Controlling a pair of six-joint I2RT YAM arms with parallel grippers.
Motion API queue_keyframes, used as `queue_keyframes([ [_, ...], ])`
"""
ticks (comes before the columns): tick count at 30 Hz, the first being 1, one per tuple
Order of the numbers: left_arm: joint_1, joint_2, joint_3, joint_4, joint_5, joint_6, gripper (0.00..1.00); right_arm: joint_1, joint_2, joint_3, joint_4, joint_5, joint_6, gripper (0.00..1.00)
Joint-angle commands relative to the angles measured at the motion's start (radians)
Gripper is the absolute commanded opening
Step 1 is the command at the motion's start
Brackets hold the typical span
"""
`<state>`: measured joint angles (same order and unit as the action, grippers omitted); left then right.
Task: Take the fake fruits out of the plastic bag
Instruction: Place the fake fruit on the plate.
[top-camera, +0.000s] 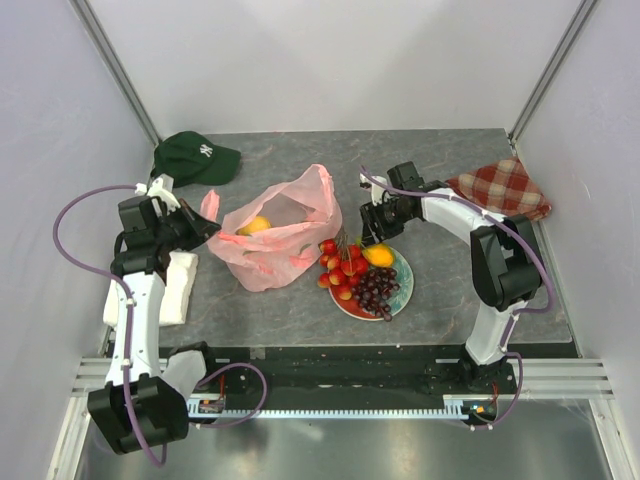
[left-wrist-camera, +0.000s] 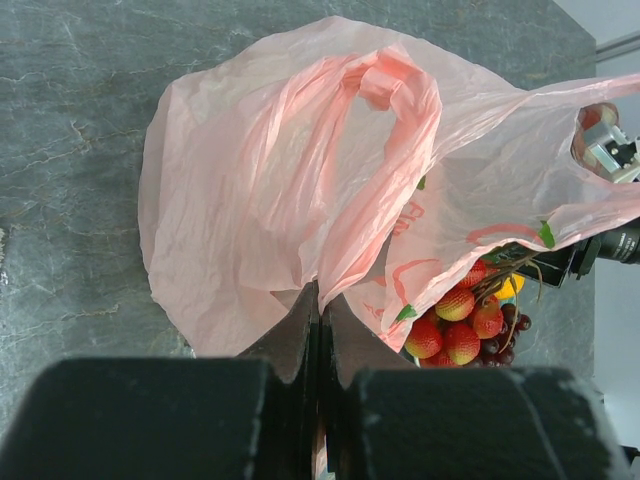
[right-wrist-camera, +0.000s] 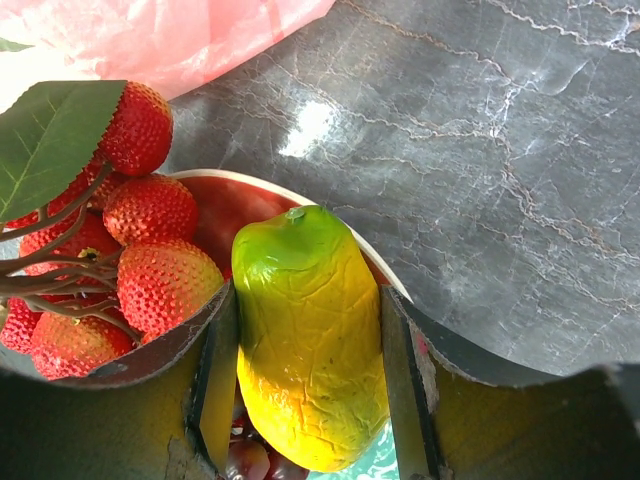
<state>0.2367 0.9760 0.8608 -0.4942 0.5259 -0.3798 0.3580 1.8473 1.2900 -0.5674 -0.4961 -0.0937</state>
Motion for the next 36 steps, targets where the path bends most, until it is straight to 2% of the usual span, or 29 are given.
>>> queue_keyframes([
  [1, 0.01, -0.019, 0.0, 0.031, 0.016, -0.025, 0.04, 0.007, 0.012, -0.001, 0.02, 0.021, 0.02, 0.53],
  [2, 0.009, -0.019, 0.0, 0.029, 0.016, -0.025, 0.04, 0.006, 0.012, 0.002, 0.017, 0.027, 0.02, 0.59],
  [10, 0.01, -0.02, 0.001, 0.029, 0.011, -0.022, 0.04, -0.019, -0.013, 0.031, -0.026, 0.018, -0.004, 0.78],
  [11, 0.01, -0.02, 0.0, 0.029, 0.011, -0.022, 0.04, -0.025, -0.019, 0.051, -0.038, 0.001, -0.017, 0.98],
  [15, 0.01, -0.016, 0.006, 0.031, 0.013, -0.027, 0.04, -0.048, -0.007, 0.129, -0.147, -0.056, -0.067, 0.98],
  [19, 0.012, -0.01, 0.009, 0.042, 0.02, -0.025, 0.04, -0.057, -0.026, 0.167, -0.181, -0.101, -0.086, 0.98],
  [27, 0.01, 0.0, 0.027, 0.051, 0.025, -0.016, 0.04, -0.074, -0.094, 0.308, -0.253, -0.027, -0.172, 0.98],
  [29, 0.01, 0.012, 0.043, 0.055, 0.025, -0.007, 0.04, -0.073, -0.121, 0.359, -0.241, -0.077, -0.234, 0.98],
  [32, 0.009, 0.03, 0.075, 0.072, 0.006, 0.016, 0.04, -0.059, -0.16, 0.433, -0.18, -0.223, -0.239, 0.98],
  [35, 0.009, 0.046, 0.11, 0.111, 0.013, 0.048, 0.04, 0.016, -0.165, 0.523, -0.105, -0.225, -0.202, 0.91],
  [36, 0.004, 0.05, 0.128, 0.121, 0.019, 0.059, 0.04, 0.042, -0.157, 0.546, -0.086, -0.214, -0.204, 0.85],
])
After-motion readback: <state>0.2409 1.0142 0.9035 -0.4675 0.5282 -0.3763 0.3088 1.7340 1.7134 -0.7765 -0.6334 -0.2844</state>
